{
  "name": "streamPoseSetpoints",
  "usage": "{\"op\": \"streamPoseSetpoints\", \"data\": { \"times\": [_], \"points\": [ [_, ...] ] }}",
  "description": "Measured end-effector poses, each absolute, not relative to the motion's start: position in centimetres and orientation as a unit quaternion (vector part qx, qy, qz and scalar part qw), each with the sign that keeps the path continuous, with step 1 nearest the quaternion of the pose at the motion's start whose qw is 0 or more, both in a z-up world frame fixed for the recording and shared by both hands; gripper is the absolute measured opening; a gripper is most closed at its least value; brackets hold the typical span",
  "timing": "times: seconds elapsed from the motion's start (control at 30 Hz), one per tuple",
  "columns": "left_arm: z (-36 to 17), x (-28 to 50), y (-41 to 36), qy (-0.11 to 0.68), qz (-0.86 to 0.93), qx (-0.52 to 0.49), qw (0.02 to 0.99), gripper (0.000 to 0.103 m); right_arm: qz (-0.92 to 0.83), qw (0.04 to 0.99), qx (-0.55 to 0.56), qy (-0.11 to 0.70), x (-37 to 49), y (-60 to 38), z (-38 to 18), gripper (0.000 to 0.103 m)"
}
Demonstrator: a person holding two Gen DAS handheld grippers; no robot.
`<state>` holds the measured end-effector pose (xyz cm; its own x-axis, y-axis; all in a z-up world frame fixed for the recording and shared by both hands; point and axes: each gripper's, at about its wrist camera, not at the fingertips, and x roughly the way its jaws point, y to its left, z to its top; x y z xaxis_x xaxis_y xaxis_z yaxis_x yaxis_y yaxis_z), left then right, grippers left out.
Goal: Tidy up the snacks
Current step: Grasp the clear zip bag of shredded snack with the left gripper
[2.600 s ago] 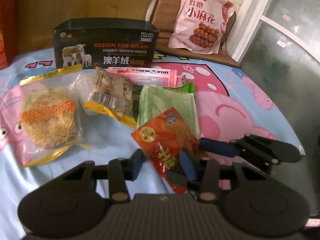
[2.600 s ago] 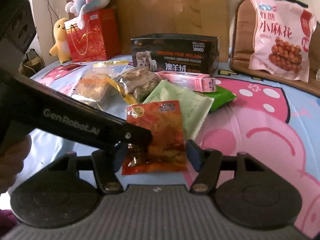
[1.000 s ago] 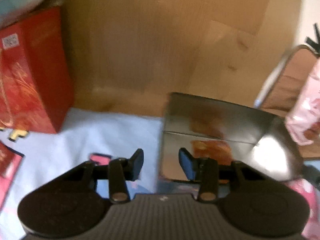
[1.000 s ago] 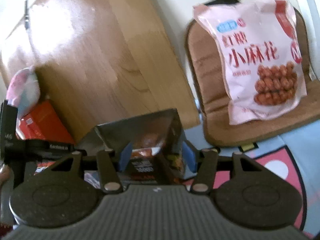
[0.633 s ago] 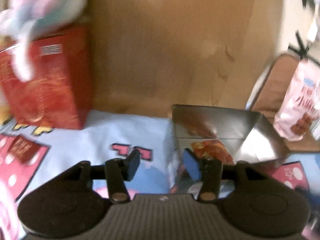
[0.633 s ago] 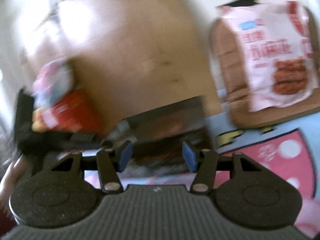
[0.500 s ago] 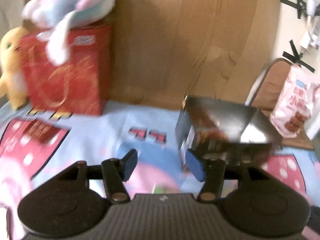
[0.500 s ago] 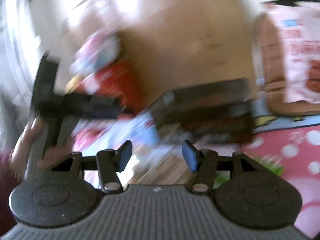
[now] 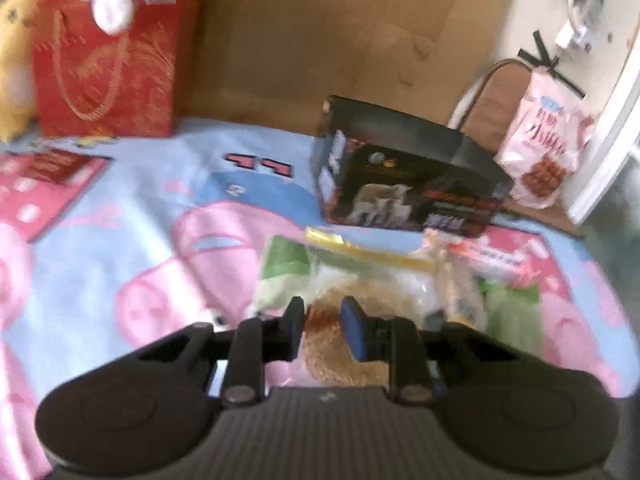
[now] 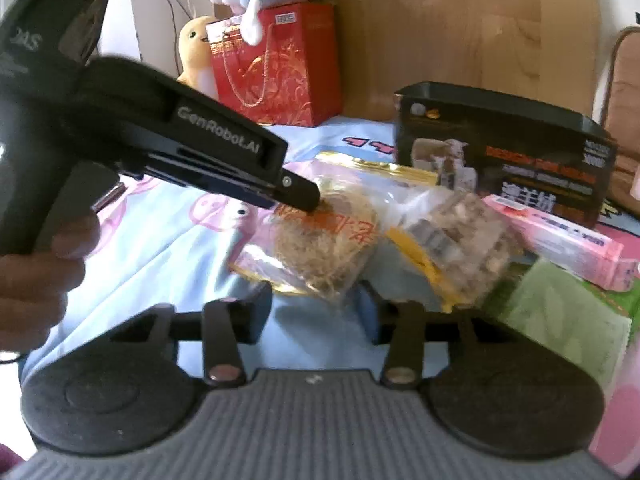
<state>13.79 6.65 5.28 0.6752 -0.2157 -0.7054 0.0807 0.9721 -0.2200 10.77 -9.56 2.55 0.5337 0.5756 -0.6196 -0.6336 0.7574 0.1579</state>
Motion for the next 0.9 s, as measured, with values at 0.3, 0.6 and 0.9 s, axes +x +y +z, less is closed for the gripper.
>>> {"op": "streamPoseSetpoints", "data": {
  "times": [0.3, 0.6, 0.9],
  "points": [
    [4.5, 6.8, 10.1, 0.408, -0.099, -0.123, 0.899, 0.026, 0.399, 0.861, -0.104, 0.297, 2.9, -11.2, 3.6, 0.040],
    [5.3, 6.3, 10.1, 0.392, -0.108, -0.103, 0.908, 0.048, 0.362, 0.879, -0.105, 0.293, 2.2, -11.1, 3.4, 0.062],
    [3.3, 5.9, 9.7, 0.413, -0.133, -0.111, 0.894, 0.035, 0.364, 0.872, -0.130, 0.300, 3.1, -9.3, 2.9, 0.061]
  ]
}}
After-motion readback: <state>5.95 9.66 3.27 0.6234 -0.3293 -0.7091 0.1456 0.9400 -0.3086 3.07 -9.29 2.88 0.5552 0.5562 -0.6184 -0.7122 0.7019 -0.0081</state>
